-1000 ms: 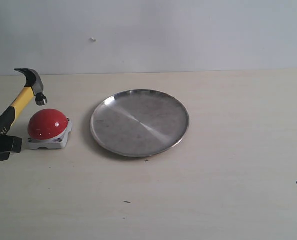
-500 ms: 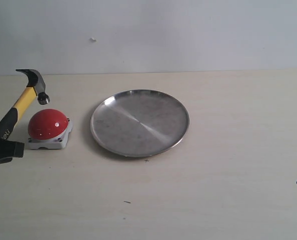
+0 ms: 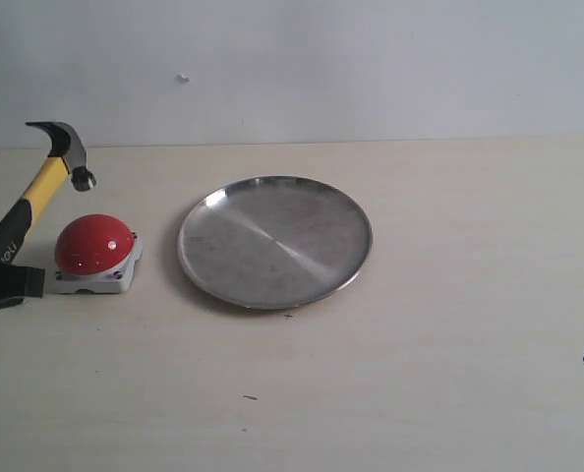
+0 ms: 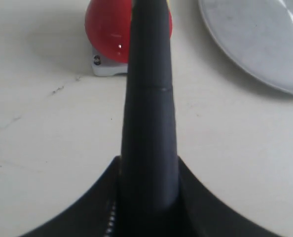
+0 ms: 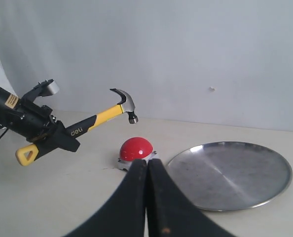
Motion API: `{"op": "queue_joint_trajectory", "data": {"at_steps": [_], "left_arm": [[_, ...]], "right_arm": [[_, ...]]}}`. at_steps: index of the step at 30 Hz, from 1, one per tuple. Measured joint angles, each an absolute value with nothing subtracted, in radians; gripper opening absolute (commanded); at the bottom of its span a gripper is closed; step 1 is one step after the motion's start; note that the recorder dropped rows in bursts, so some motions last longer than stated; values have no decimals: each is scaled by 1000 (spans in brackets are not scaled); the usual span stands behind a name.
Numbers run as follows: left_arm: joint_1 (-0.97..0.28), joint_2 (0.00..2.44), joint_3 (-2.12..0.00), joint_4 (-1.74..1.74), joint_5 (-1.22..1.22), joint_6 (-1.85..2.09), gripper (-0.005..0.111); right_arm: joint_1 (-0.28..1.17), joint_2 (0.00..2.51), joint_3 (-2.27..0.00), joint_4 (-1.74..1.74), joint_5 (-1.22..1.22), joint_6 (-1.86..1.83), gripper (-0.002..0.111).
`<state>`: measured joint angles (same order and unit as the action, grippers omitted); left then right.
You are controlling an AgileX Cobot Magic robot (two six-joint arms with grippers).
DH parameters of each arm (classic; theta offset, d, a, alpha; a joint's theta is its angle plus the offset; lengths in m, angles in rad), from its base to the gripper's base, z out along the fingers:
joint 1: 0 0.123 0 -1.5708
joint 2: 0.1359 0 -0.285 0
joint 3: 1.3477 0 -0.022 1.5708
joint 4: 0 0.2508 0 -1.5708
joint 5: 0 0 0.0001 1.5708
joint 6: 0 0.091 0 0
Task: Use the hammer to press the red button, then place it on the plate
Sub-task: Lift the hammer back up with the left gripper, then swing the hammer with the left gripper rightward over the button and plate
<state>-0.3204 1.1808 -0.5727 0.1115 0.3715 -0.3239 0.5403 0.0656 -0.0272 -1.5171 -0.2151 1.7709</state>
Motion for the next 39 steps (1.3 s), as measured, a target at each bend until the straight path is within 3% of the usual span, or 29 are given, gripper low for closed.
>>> {"op": "queue_joint_trajectory", "data": {"at_steps": [12,21,25,32,39], "left_arm": [[-320,1098,-638,133,427,-324,0],[-320,1240,-446,140,301,-353,0],[-320,1276,-452,142,286,-365,0],[-343,1116,-551,116,410,-373,0],[-343,944,-592,-35,367,-327,0]], "right_arm": [[540,66,-27,-1517,-215,1771,0],[540,66,-27,-1517,-215,1771,0],[540,64,-27,-1517,-217,1771,0],[540,64,-27,-1517,-219,1771,0],[540,64,-27,-1517,-234,1771,0]]}}
